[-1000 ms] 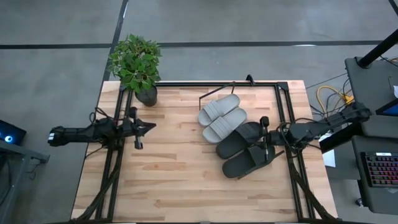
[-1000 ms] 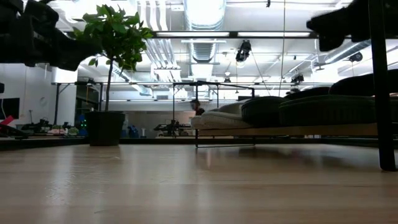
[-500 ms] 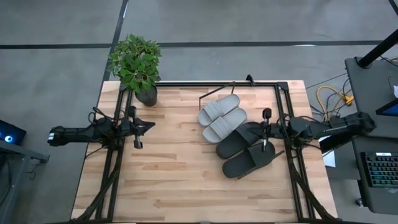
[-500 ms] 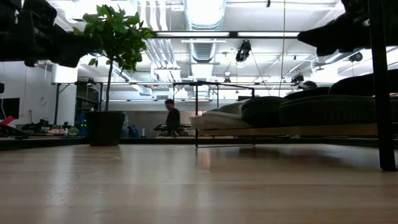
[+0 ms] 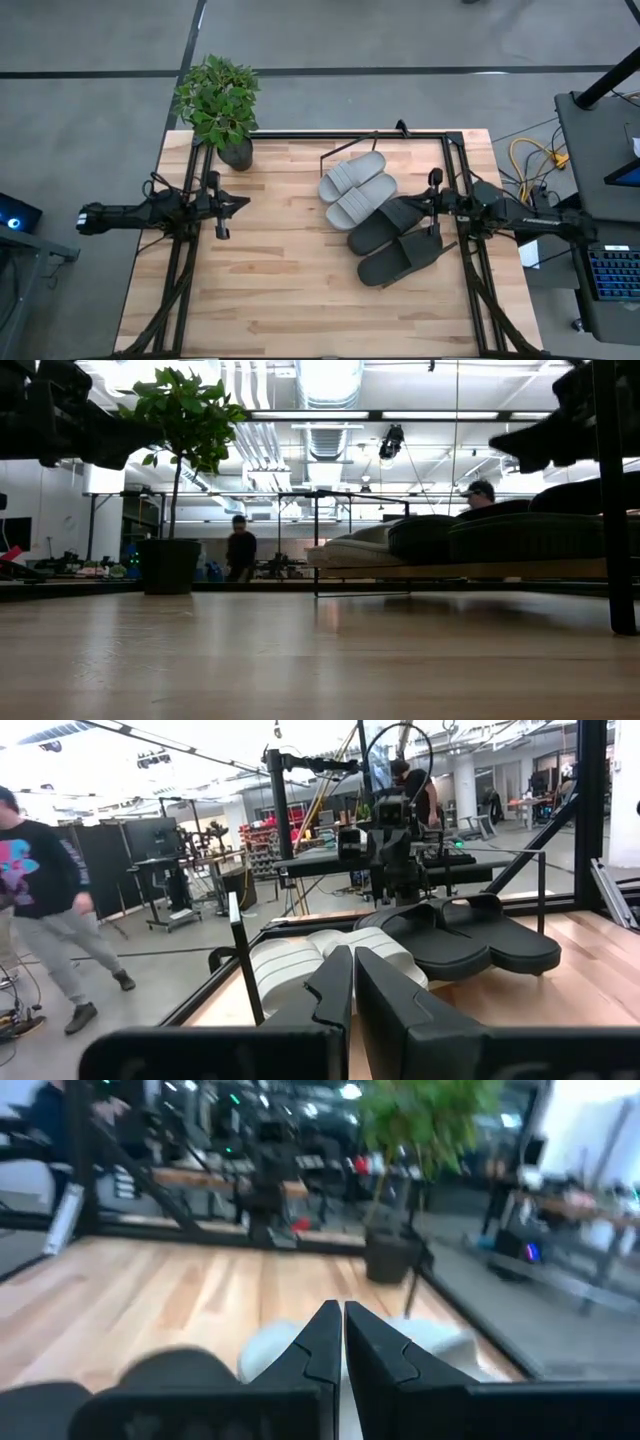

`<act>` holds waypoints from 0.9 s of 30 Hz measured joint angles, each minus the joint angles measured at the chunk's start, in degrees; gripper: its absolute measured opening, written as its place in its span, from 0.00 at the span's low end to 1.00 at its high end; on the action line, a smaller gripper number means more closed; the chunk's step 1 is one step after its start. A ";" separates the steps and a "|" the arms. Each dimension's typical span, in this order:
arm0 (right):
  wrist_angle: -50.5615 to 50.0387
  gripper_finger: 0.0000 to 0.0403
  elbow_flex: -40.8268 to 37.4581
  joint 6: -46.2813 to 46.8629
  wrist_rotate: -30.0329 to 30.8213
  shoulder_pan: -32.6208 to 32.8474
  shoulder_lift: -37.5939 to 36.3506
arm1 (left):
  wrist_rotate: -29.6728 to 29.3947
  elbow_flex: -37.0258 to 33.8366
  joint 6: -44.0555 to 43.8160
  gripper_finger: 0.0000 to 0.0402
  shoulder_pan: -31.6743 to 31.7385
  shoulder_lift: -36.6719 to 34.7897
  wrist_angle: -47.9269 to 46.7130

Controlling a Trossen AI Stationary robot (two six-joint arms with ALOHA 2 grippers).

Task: Pick and place slides into the shelf
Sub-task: Return to Home Position

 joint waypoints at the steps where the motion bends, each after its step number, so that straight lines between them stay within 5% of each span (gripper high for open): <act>1: -2.14 0.02 -0.05 0.52 0.64 -0.49 -0.94 | 0.04 0.00 -0.02 0.00 0.00 0.03 0.03; 12: -7.91 0.02 -2.87 1.58 4.51 -0.95 -9.17 | 2.65 0.00 -0.09 0.00 0.00 0.15 0.00; 27: -7.40 0.02 -3.34 6.63 3.38 -0.95 -9.17 | 3.99 0.00 -0.09 0.00 0.00 0.94 -0.42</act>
